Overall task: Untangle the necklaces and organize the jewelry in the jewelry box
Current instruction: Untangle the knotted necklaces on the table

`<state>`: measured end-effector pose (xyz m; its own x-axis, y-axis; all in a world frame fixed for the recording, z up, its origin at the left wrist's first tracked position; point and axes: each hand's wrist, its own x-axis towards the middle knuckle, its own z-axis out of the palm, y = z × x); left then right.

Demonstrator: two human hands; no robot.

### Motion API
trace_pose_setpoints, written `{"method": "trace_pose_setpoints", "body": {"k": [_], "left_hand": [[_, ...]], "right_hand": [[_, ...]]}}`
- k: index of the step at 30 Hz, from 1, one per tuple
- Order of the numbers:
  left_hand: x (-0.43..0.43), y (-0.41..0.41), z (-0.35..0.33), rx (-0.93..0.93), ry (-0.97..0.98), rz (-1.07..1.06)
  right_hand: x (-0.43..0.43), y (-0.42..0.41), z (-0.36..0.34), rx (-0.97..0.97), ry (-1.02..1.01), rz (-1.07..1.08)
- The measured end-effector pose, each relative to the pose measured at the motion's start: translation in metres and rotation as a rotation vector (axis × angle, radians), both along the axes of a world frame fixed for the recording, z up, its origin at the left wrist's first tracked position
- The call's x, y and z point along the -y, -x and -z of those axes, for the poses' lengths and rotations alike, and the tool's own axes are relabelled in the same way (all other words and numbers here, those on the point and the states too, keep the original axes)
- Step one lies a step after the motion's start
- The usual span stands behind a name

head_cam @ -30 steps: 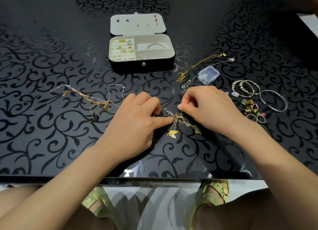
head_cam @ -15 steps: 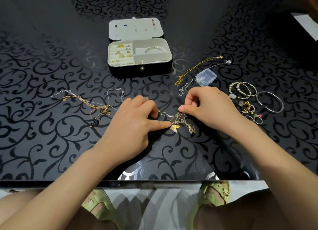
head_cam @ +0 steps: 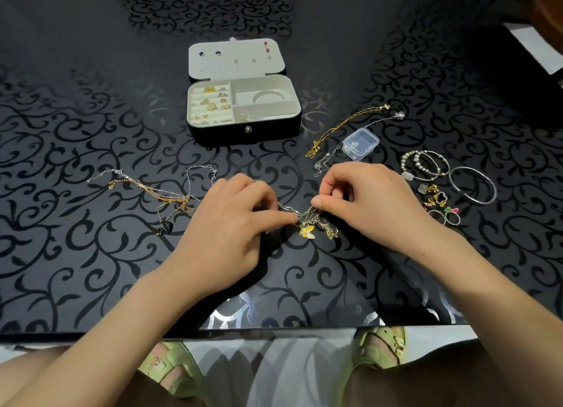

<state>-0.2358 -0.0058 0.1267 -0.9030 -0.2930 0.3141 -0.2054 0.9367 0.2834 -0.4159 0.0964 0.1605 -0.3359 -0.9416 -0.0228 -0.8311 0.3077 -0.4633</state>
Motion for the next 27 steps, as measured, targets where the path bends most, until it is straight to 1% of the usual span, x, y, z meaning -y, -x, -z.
{"method": "trace_pose_setpoints", "body": {"k": [3, 5, 7, 13, 16, 21, 24, 27], "left_hand": [[0.0, 0.002, 0.0, -0.011, 0.002, -0.035], [0.0, 0.002, 0.002, -0.004, 0.015, -0.027], [-0.001, 0.003, 0.004, 0.008, 0.036, -0.004], [-0.001, 0.002, 0.007, 0.023, 0.087, 0.011], [-0.002, 0.002, 0.007, 0.029, 0.105, 0.016], [-0.003, 0.003, 0.005, 0.038, 0.118, 0.018], [-0.003, 0.003, 0.004, 0.041, 0.123, 0.02], [-0.004, 0.002, 0.004, 0.045, 0.122, 0.019]], "right_hand": [[-0.014, -0.01, -0.001, -0.043, 0.022, -0.105], [-0.021, -0.016, 0.006, -0.169, 0.032, -0.157], [-0.024, -0.02, 0.014, -0.282, 0.077, -0.173], [-0.025, -0.019, 0.023, -0.413, 0.189, -0.226], [-0.027, -0.017, 0.025, -0.408, 0.233, -0.214], [-0.029, -0.011, 0.019, -0.346, 0.23, -0.155], [-0.031, -0.008, 0.017, -0.293, 0.246, -0.172], [-0.034, -0.008, 0.016, -0.295, 0.232, -0.221]]}}
